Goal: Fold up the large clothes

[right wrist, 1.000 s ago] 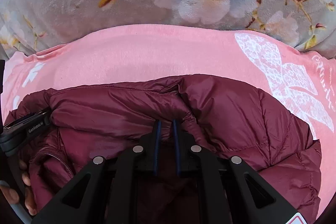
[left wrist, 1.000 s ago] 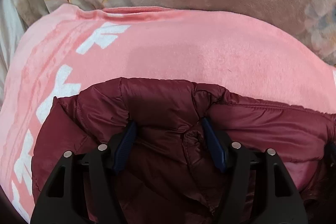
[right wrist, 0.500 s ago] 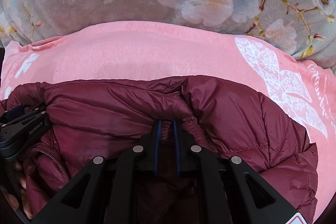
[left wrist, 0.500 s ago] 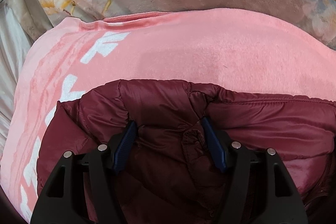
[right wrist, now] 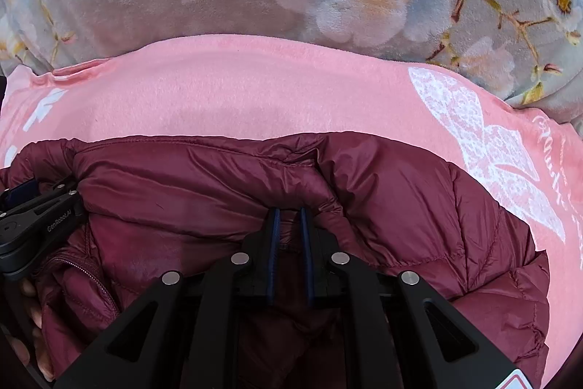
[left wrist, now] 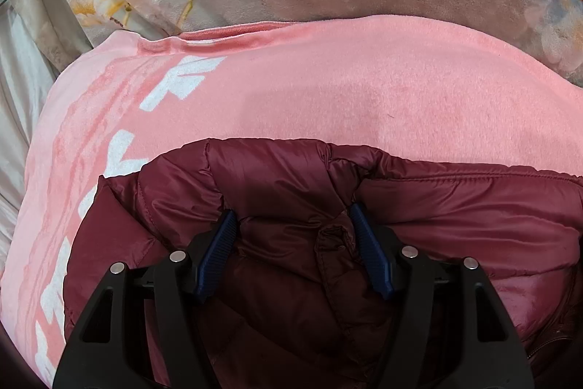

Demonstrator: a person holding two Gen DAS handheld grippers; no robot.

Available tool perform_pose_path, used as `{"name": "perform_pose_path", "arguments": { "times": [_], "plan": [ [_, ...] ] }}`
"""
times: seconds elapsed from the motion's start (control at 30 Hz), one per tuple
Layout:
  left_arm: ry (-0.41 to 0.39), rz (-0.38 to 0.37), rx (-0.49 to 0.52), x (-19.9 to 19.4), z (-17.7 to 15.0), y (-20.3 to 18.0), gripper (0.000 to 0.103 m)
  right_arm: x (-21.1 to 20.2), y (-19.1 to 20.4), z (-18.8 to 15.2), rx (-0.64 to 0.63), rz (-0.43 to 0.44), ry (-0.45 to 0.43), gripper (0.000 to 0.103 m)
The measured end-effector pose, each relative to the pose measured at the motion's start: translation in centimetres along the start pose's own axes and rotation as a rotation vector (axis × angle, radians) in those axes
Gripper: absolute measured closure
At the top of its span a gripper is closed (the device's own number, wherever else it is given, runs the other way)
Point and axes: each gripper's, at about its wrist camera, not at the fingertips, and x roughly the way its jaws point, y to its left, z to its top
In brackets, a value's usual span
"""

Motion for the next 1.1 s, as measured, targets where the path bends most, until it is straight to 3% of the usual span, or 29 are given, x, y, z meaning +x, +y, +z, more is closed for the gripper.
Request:
{"name": "perform_pose_path", "arguments": {
  "times": [0.43,0.5,0.6,0.7,0.8,0.97,1.0,1.1],
  "plan": [
    [-0.001,0.015,0.01,-0.1,0.0,-0.2,0.04,0.0,0.9,0.0,-0.054,-0.049,-0.006,0.093],
    [-0.005,0.019,0.008,-0.3,0.0,-0.1,0.04,-0.6,0.2,0.0,-0.024,-0.003,-0.024,0.092],
    [-0.012,-0.034,-0.003,-1.3,-0.5,1.0,0.04,-2.7,-0.5,-0.7,0.057,0.096,-0.044,0.092],
    [-0.023,-0.052,0.019,-3.0,-1.3,1.9,0.04,-3.3,0.3,-1.8,0.05,0.161,0.017,0.092],
    [0.01,-0.065,0.037,-3.4,-2.2,2.3,0.04,-2.4,1.1,-2.8,0.005,0.142,0.072,0.093],
    [0.014,-0.024,0.061,-2.7,-3.0,1.7,0.033,-1.9,0.3,-3.2,0.046,0.184,0.08,0.093],
    [0.019,-0.016,0.056,-2.6,-2.9,1.8,0.027,-1.8,0.2,-3.1,0.048,0.187,0.081,0.093],
    [0.02,-0.045,-0.008,-3.0,-2.3,3.2,0.024,-2.8,-0.2,-3.2,0.043,0.172,0.07,0.094]
  ]
}}
